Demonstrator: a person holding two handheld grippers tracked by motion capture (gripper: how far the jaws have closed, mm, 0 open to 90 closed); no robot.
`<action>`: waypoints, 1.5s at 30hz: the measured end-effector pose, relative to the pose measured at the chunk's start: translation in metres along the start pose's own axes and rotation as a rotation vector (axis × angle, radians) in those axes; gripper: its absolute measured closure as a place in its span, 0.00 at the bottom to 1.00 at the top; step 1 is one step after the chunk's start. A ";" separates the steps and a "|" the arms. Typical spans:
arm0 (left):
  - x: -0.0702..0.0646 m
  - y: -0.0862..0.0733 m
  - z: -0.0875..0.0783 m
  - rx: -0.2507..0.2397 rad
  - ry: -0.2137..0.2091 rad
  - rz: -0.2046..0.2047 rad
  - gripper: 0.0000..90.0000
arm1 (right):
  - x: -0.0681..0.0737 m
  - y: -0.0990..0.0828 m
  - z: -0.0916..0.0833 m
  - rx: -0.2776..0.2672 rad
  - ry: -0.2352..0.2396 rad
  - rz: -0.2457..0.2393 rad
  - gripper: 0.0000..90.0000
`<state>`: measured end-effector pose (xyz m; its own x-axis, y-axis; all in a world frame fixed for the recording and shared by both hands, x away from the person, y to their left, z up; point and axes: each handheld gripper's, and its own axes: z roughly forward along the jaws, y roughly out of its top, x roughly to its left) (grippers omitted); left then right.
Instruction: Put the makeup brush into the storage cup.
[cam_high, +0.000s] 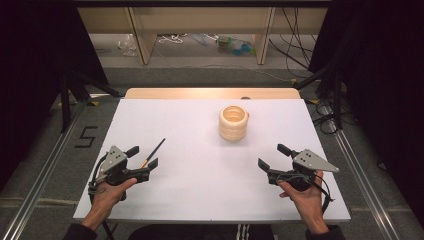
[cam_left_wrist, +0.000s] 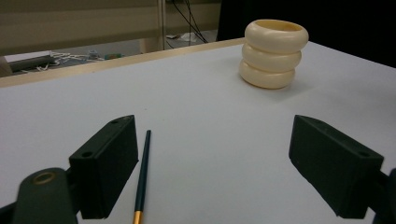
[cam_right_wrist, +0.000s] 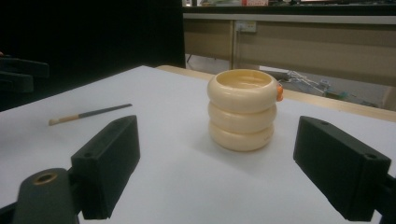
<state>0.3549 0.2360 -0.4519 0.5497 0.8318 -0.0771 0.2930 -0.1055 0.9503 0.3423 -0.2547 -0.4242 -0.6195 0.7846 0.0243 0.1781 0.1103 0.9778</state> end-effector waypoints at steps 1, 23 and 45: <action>0.000 0.001 0.000 -0.001 -0.001 0.002 0.17 | 0.000 0.000 0.000 -0.003 0.003 -0.001 0.17; 0.019 0.031 0.032 0.209 0.003 -0.026 0.18 | -0.001 -0.001 0.002 0.007 0.008 0.006 0.17; 0.040 0.045 0.071 0.554 -0.020 0.082 0.22 | 0.003 -0.004 0.004 0.055 0.044 0.043 0.18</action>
<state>0.4453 0.2257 -0.4334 0.6010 0.7990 -0.0201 0.6130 -0.4446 0.6531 0.3429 -0.2506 -0.4284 -0.6434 0.7618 0.0760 0.2463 0.1120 0.9627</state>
